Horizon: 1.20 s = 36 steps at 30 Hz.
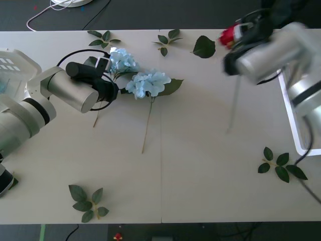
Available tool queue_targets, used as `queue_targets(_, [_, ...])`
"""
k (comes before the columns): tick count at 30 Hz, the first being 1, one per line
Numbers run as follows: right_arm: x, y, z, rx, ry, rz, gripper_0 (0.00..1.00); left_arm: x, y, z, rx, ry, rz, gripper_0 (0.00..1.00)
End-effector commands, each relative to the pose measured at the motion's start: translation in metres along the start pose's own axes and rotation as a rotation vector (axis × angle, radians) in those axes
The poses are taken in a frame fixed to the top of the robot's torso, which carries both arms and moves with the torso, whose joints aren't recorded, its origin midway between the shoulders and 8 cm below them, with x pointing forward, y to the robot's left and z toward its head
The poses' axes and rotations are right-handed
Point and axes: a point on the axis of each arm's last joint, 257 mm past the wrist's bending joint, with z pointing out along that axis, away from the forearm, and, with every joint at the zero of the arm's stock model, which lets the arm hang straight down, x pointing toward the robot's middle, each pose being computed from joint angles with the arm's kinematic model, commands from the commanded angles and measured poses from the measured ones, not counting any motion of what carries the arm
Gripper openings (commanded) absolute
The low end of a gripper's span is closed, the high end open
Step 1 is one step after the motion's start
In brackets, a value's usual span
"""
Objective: Place the red flowers into the right box and the blue flowers into the left box. If a person shows an open palm, hand one flower to the person first, then continue sorting.
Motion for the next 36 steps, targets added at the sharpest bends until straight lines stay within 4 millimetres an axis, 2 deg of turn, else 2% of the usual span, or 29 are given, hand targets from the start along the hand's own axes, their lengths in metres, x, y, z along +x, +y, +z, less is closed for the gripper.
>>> queue_targets(1, [-0.047, -0.086, -0.030, 0.090, -0.077, -0.046, 0.00, -0.031, -0.009, -0.003, 0.004, -0.050, 0.087, 0.00])
queue_targets(5, [-0.044, -0.167, -0.044, 0.194, -0.071, -0.081, 0.00, -0.031, -0.004, -0.004, -0.002, -0.050, 0.084, 0.00])
queue_targets(6, [-0.045, -0.176, -0.048, 0.206, -0.072, -0.085, 0.00, -0.030, -0.003, -0.004, -0.002, -0.048, 0.083, 0.00])
queue_targets(9, [-0.036, -0.233, -0.061, 0.280, -0.060, -0.118, 0.00, -0.030, 0.006, -0.005, -0.015, -0.048, 0.083, 0.00])
queue_targets(11, [-0.027, -0.262, -0.069, 0.319, -0.050, -0.136, 0.00, -0.030, 0.013, -0.007, -0.025, -0.047, 0.084, 0.00])
queue_targets(13, [-0.019, -0.283, -0.074, 0.346, -0.044, -0.146, 0.00, -0.030, 0.019, -0.007, -0.033, -0.045, 0.084, 0.00])
queue_targets(15, [-0.003, -0.311, -0.079, 0.379, -0.031, -0.155, 0.00, -0.030, 0.031, -0.010, -0.049, -0.047, 0.084, 0.00])
queue_targets(17, [0.007, -0.332, -0.082, 0.408, -0.041, -0.189, 0.00, -0.038, 0.043, -0.015, -0.063, -0.057, 0.082, 0.00])
queue_targets(18, [0.010, -0.336, -0.083, 0.415, -0.044, -0.197, 0.00, -0.042, 0.047, -0.017, -0.067, -0.063, 0.081, 0.00])
queue_targets(19, [0.015, -0.349, -0.084, 0.432, -0.051, -0.217, 0.00, -0.052, 0.059, -0.024, -0.081, -0.077, 0.072, 0.00])
queue_targets(21, [0.021, -0.358, -0.083, 0.444, -0.054, -0.232, 0.00, -0.061, 0.074, -0.032, -0.101, -0.077, 0.055, 0.00])
queue_targets(25, [0.029, -0.379, -0.080, 0.476, -0.050, -0.297, 0.00, -0.083, 0.113, -0.065, -0.146, -0.040, -0.016, 0.00])
queue_targets(30, [0.041, -0.396, -0.075, 0.496, -0.043, -0.299, 0.00, -0.114, 0.172, -0.130, -0.214, -0.011, -0.106, 0.00])
queue_targets(32, [0.042, -0.398, -0.073, 0.498, -0.044, -0.302, 0.00, -0.121, 0.187, -0.149, -0.229, -0.010, -0.131, 0.00])
queue_targets(34, [0.043, -0.399, -0.073, 0.499, -0.046, -0.303, 0.00, -0.131, 0.207, -0.176, -0.247, -0.013, -0.145, 0.00])
queue_targets(35, [0.043, -0.400, -0.073, 0.500, -0.046, -0.300, 0.00, -0.134, 0.211, -0.182, -0.248, -0.016, -0.145, 0.00])
queue_targets(36, [0.043, -0.400, -0.073, 0.500, -0.047, -0.297, 0.05, -0.137, 0.217, -0.190, -0.246, -0.024, -0.147, 0.00])
